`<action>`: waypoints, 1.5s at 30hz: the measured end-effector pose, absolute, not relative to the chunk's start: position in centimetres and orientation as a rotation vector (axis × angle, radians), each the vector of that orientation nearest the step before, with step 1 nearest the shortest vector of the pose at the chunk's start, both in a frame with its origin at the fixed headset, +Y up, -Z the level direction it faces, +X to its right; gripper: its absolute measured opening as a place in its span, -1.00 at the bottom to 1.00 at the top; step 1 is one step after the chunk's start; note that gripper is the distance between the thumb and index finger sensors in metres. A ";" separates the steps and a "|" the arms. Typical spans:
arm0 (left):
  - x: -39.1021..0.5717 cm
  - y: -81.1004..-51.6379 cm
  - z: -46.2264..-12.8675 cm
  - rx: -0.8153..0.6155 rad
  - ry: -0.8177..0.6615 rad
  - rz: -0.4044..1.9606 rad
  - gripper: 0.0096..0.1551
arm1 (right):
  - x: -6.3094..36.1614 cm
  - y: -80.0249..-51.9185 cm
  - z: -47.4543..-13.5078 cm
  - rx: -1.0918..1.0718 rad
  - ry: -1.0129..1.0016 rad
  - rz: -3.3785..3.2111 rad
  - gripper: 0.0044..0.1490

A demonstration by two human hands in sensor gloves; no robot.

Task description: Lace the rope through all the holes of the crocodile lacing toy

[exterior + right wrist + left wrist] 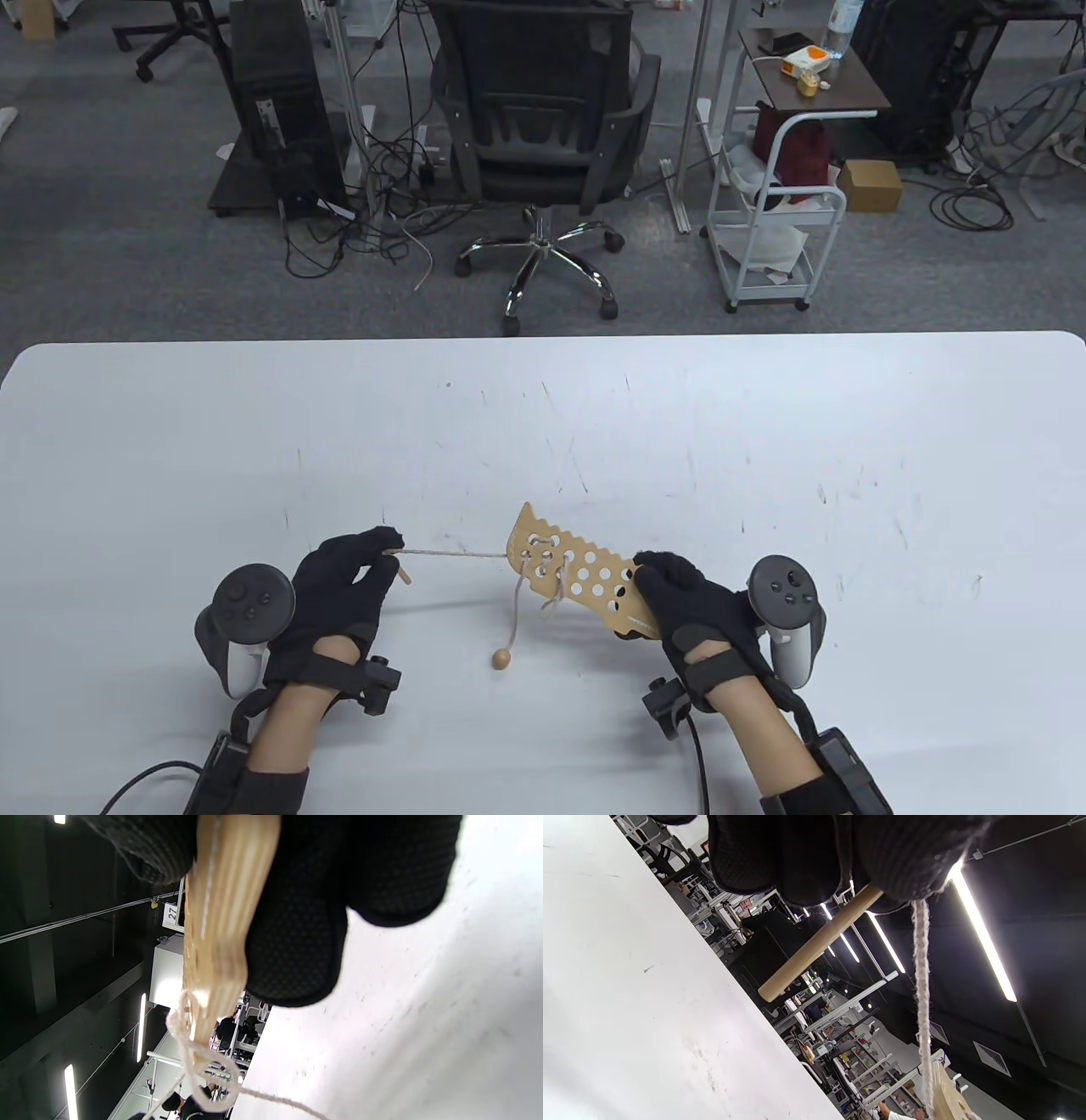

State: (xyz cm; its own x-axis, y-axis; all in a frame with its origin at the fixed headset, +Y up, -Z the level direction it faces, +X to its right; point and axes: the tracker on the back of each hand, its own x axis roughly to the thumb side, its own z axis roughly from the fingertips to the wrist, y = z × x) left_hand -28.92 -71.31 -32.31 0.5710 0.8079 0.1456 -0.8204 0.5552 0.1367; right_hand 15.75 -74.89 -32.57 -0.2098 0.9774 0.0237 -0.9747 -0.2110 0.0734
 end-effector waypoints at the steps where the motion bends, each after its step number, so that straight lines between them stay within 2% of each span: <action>1: -29.1 -71.3 -32.3 0.203 -0.064 0.966 -0.51 | 15.9 -74.9 -32.7 0.068 0.047 1.784 -0.40; 45: -33.4 -70.0 -31.5 0.370 0.061 1.128 -0.51 | 21.2 -76.2 -34.2 -0.208 -0.045 1.853 -0.41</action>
